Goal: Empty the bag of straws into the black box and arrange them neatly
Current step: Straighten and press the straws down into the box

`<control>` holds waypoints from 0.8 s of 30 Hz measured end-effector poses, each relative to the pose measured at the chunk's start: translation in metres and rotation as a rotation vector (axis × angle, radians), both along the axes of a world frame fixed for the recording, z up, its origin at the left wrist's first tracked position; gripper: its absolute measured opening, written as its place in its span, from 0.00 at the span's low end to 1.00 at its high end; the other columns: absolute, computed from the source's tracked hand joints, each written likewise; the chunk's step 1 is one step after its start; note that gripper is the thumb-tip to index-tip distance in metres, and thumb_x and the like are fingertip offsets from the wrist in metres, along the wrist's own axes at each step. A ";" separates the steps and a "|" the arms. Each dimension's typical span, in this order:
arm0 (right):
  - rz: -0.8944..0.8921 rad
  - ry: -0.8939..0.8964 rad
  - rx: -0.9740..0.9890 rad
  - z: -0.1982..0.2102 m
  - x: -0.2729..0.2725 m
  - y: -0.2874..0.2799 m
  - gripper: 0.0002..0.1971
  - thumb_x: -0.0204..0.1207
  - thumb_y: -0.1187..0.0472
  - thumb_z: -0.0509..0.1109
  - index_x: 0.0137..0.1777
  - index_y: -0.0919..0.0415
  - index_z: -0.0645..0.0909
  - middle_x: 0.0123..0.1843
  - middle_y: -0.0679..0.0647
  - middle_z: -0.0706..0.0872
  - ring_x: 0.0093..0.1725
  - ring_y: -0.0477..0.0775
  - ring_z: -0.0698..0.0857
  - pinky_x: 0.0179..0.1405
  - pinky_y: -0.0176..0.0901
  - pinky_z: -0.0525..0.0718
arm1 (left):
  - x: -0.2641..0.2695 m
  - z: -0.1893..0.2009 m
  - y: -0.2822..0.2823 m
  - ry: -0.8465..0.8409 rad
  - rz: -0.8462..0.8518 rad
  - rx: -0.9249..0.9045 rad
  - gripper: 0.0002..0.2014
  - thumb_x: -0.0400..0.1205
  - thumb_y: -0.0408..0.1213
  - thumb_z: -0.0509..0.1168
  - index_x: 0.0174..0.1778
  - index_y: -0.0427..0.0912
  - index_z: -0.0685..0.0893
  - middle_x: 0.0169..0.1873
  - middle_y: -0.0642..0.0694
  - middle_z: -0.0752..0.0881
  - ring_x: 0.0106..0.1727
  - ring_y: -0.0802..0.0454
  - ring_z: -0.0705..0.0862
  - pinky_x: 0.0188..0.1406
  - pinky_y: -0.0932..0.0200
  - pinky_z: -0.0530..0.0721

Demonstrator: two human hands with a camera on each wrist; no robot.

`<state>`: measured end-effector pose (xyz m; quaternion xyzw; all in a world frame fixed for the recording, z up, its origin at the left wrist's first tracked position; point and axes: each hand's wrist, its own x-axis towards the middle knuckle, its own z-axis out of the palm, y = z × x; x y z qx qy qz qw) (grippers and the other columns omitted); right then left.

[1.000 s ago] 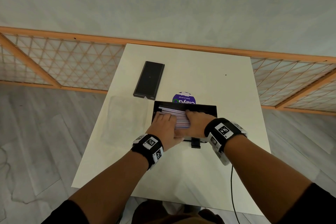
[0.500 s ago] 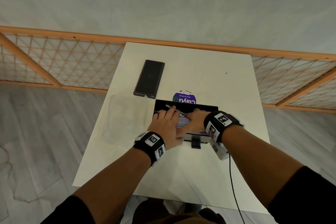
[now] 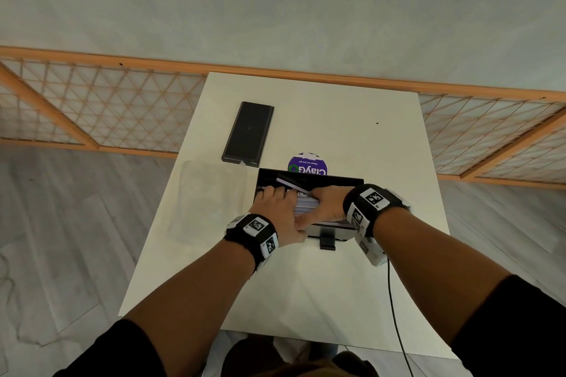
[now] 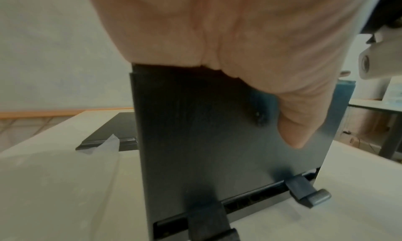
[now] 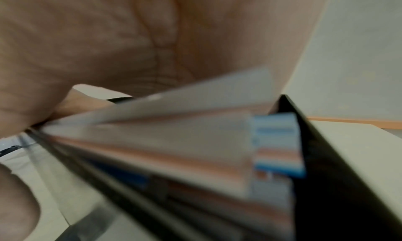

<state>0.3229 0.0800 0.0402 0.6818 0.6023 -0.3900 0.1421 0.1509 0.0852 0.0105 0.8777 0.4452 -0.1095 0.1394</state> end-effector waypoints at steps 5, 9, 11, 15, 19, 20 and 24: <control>-0.006 0.024 -0.035 -0.002 0.002 -0.002 0.51 0.57 0.20 0.74 0.77 0.49 0.75 0.68 0.50 0.82 0.64 0.53 0.80 0.63 0.45 0.75 | 0.002 0.009 0.013 0.056 0.041 -0.287 0.66 0.65 0.67 0.76 0.89 0.53 0.39 0.88 0.40 0.56 0.86 0.35 0.56 0.83 0.39 0.61; -0.012 0.077 -0.043 -0.003 0.002 -0.005 0.48 0.58 0.23 0.75 0.78 0.42 0.74 0.69 0.47 0.82 0.66 0.52 0.80 0.70 0.47 0.75 | 0.001 0.014 0.013 -0.014 0.051 -0.327 0.70 0.62 0.67 0.80 0.90 0.51 0.40 0.88 0.43 0.53 0.87 0.37 0.55 0.84 0.41 0.59; -0.011 0.084 -0.041 -0.004 0.002 -0.006 0.49 0.54 0.20 0.74 0.78 0.38 0.73 0.68 0.46 0.83 0.65 0.51 0.81 0.71 0.49 0.76 | -0.001 0.018 0.014 -0.060 0.061 -0.361 0.71 0.63 0.67 0.81 0.90 0.48 0.41 0.88 0.44 0.51 0.87 0.39 0.54 0.85 0.43 0.59; 0.011 0.110 -0.017 -0.007 0.006 -0.009 0.45 0.56 0.22 0.72 0.76 0.35 0.74 0.67 0.44 0.84 0.65 0.49 0.82 0.72 0.50 0.78 | -0.007 0.026 0.020 -0.290 0.176 -0.512 0.68 0.62 0.63 0.84 0.90 0.45 0.48 0.86 0.46 0.55 0.85 0.46 0.60 0.83 0.49 0.66; -0.004 0.185 0.050 -0.002 0.006 -0.016 0.42 0.54 0.17 0.72 0.70 0.29 0.77 0.62 0.37 0.85 0.62 0.44 0.82 0.70 0.46 0.79 | -0.005 0.034 0.019 -0.633 0.411 -0.623 0.29 0.74 0.56 0.79 0.67 0.50 0.80 0.62 0.52 0.82 0.58 0.58 0.84 0.59 0.61 0.80; -0.017 0.193 0.061 -0.002 0.006 -0.016 0.44 0.50 0.14 0.71 0.69 0.29 0.77 0.61 0.37 0.85 0.61 0.44 0.82 0.70 0.47 0.79 | -0.003 0.035 0.019 -0.700 0.497 -0.590 0.23 0.76 0.57 0.77 0.61 0.51 0.82 0.56 0.54 0.84 0.54 0.59 0.85 0.54 0.62 0.80; 0.017 0.143 0.075 0.005 0.003 -0.016 0.48 0.47 0.12 0.67 0.70 0.29 0.77 0.56 0.39 0.86 0.57 0.45 0.83 0.66 0.48 0.81 | 0.008 0.026 0.024 -0.738 0.775 -0.287 0.18 0.79 0.54 0.75 0.55 0.46 0.85 0.51 0.52 0.87 0.52 0.53 0.86 0.50 0.61 0.79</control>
